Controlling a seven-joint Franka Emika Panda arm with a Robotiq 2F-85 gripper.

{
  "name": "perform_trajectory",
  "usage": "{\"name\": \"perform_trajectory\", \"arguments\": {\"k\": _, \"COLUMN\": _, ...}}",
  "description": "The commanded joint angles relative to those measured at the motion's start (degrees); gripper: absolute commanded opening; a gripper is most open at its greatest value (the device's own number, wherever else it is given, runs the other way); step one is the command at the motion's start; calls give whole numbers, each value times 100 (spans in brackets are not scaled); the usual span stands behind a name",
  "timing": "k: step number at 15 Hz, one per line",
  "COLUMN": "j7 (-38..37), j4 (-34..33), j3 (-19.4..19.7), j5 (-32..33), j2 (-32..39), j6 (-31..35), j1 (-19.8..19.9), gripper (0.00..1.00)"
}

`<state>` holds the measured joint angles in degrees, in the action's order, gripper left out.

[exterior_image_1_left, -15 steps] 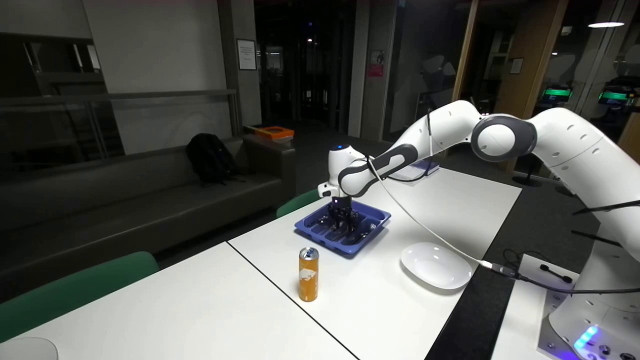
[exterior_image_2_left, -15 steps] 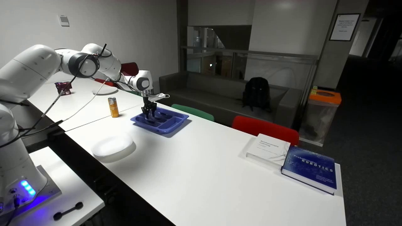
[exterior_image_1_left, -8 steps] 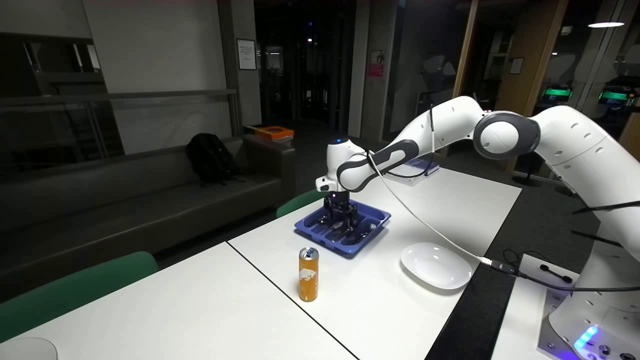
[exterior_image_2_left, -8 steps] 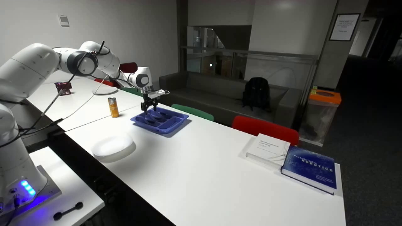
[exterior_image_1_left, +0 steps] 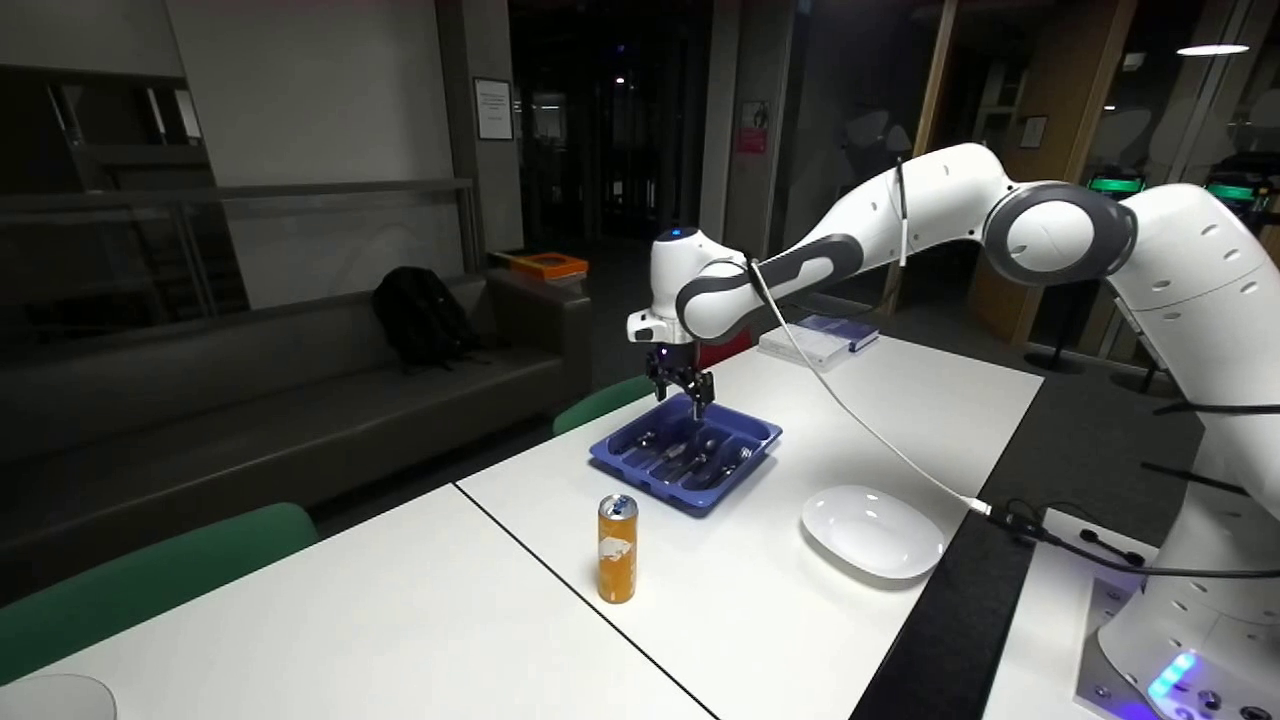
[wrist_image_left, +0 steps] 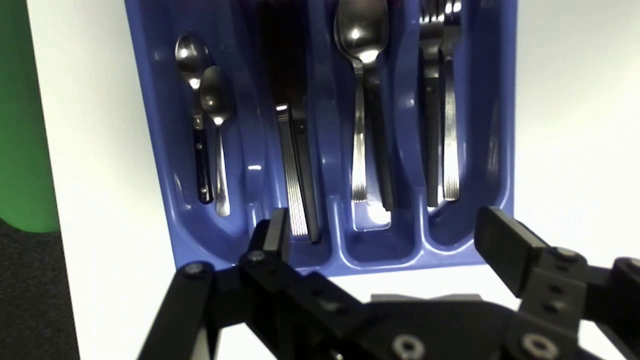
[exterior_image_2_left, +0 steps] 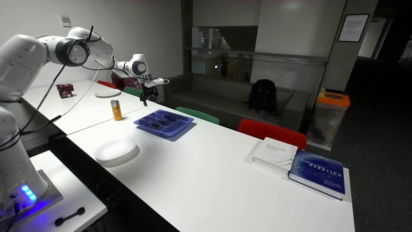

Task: Pick up the spoon from the table and put it in the spoon holder

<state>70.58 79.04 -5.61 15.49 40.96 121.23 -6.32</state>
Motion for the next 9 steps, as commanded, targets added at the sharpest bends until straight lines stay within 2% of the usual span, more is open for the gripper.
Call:
{"name": "perform_trajectory", "arguments": {"k": 1, "j7": -425, "j4": 968, "j3": 22, "j5": 39, "j2": -867, "j6": -166, "j1": 1, "gripper": 100}}
{"name": "perform_trajectory", "arguments": {"k": 5, "j7": -835, "j4": 2015, "j3": -96, "j5": -121, "j2": -1605, "j6": 111, "j1": 72, "gripper": 100}}
{"name": "perform_trajectory", "arguments": {"k": 9, "j7": -1482, "j4": 3039, "j3": -318, "j5": -713, "j2": -2249, "j6": 613, "j1": 137, "gripper": 100}}
